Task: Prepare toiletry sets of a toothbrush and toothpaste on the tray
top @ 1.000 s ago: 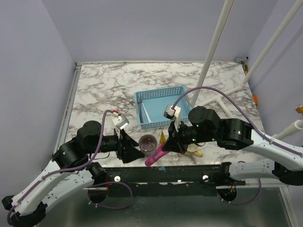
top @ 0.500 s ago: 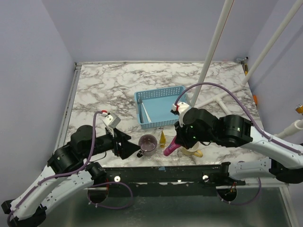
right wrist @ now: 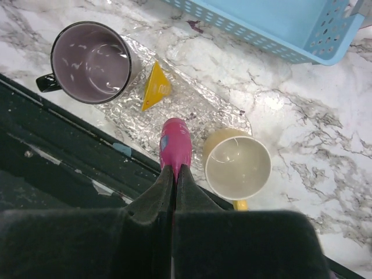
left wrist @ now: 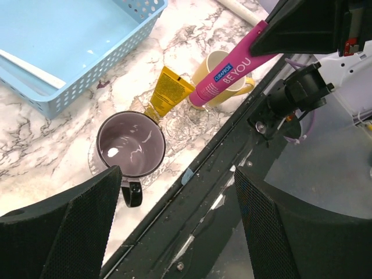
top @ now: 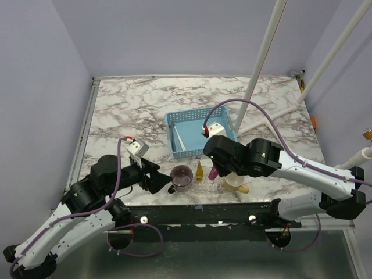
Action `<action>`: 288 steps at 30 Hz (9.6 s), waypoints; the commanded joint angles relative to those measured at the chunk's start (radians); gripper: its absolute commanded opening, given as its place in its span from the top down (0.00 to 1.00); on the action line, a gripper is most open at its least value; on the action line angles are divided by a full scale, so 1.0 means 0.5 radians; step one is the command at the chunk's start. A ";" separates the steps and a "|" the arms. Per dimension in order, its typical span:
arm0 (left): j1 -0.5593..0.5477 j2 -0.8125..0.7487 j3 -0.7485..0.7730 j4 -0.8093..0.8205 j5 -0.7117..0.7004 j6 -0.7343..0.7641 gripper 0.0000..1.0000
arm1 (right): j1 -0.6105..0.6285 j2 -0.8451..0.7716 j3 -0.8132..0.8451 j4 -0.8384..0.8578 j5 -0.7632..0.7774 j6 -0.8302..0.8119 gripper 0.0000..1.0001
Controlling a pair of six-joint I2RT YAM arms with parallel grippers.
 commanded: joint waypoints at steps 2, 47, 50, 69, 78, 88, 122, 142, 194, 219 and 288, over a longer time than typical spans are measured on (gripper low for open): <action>0.001 -0.032 -0.038 0.006 -0.117 0.031 0.22 | 0.013 0.056 0.051 0.065 0.207 0.031 0.99; 0.002 -0.007 -0.054 -0.032 -0.153 0.034 0.22 | -0.115 0.118 -0.428 0.452 0.119 0.001 0.99; 0.000 -0.003 -0.054 -0.032 -0.153 0.034 0.22 | -0.142 0.114 -0.444 0.473 0.110 -0.020 0.99; 0.001 0.009 -0.051 -0.041 -0.171 0.034 0.22 | -0.280 0.186 -0.530 0.639 -0.046 -0.138 0.99; 0.002 0.013 -0.048 -0.044 -0.179 0.037 0.22 | -0.292 0.206 -0.568 0.666 -0.077 -0.142 0.99; 0.002 0.021 -0.048 -0.044 -0.177 0.041 0.22 | -0.299 0.216 -0.587 0.673 -0.099 -0.138 0.90; 0.020 0.022 -0.042 -0.067 -0.231 0.034 0.21 | -0.359 0.645 0.256 0.742 -0.069 -0.276 0.58; 0.073 -0.165 -0.029 -0.115 -0.486 0.001 0.21 | -0.523 1.435 0.833 0.978 -0.286 -0.150 0.53; 0.113 -0.215 -0.042 -0.106 -0.468 -0.002 0.21 | -0.590 1.810 1.265 1.087 -0.342 0.115 1.00; 0.118 -0.214 -0.045 -0.105 -0.459 -0.005 0.21 | -0.589 1.628 1.180 1.195 -0.410 0.224 0.99; 0.140 -0.172 -0.041 -0.102 -0.438 0.013 0.21 | -0.788 1.671 1.022 0.933 -0.268 -0.328 0.62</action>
